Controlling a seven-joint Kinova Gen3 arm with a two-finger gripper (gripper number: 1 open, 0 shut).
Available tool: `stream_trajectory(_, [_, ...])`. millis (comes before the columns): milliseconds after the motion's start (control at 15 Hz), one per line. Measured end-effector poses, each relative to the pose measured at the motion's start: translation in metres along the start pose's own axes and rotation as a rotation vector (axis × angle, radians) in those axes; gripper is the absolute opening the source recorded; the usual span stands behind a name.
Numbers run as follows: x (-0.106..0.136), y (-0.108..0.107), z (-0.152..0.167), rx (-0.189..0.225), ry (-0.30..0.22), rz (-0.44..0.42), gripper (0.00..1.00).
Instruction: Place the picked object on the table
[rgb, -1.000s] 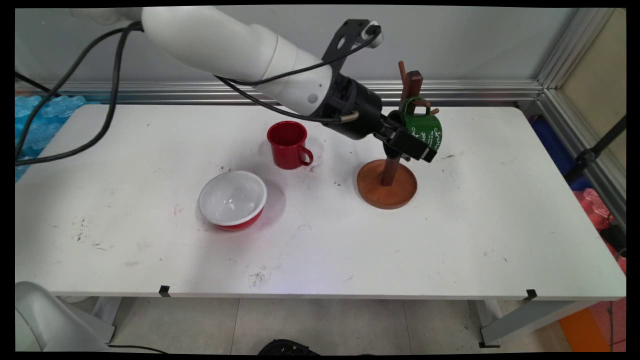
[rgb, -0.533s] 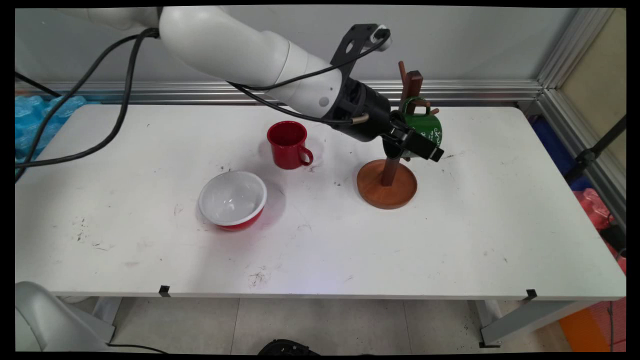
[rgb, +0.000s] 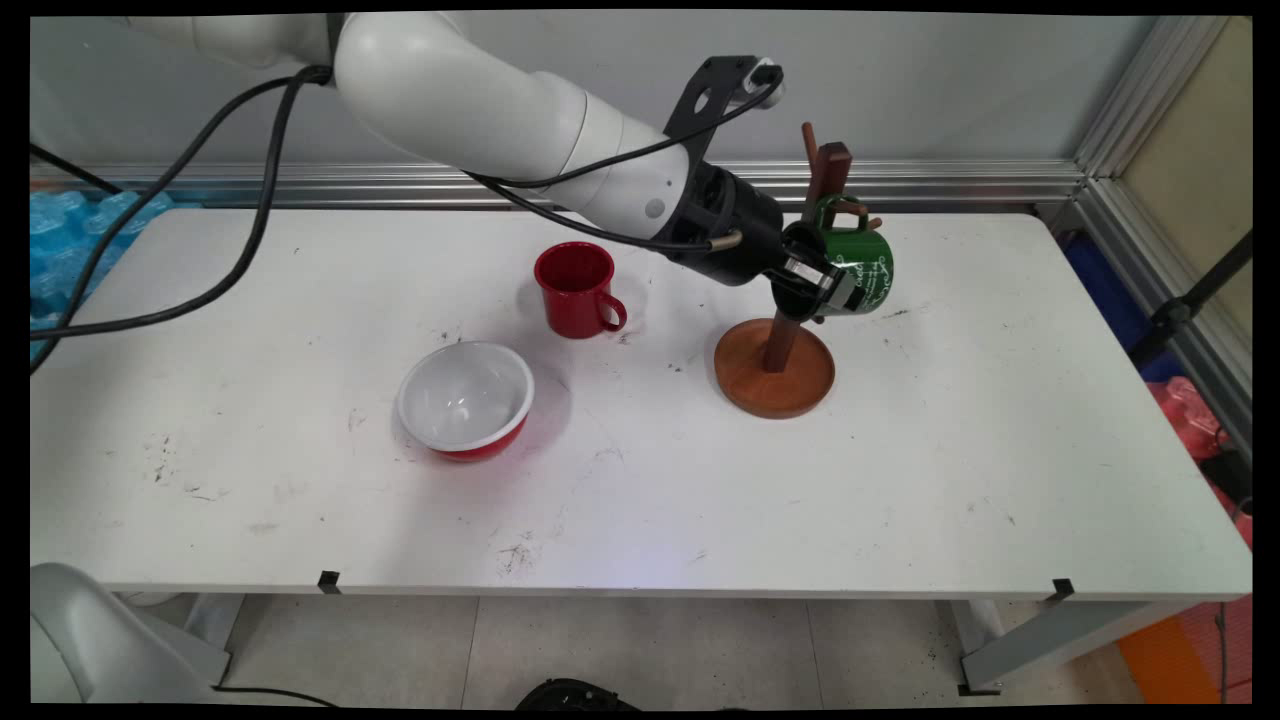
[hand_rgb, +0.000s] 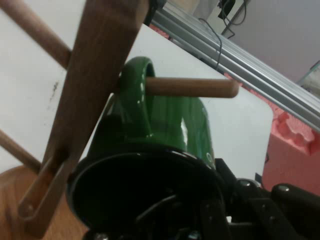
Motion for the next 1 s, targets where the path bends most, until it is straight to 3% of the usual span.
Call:
stream_trajectory(533, [-0.003, 0.0, -0.003, 0.003, 0.001, -0.008, 0.0])
stream_trajectory(1000, [0.004, 0.009, -0.015, -0.03, 0.011, 0.02, 0.0])
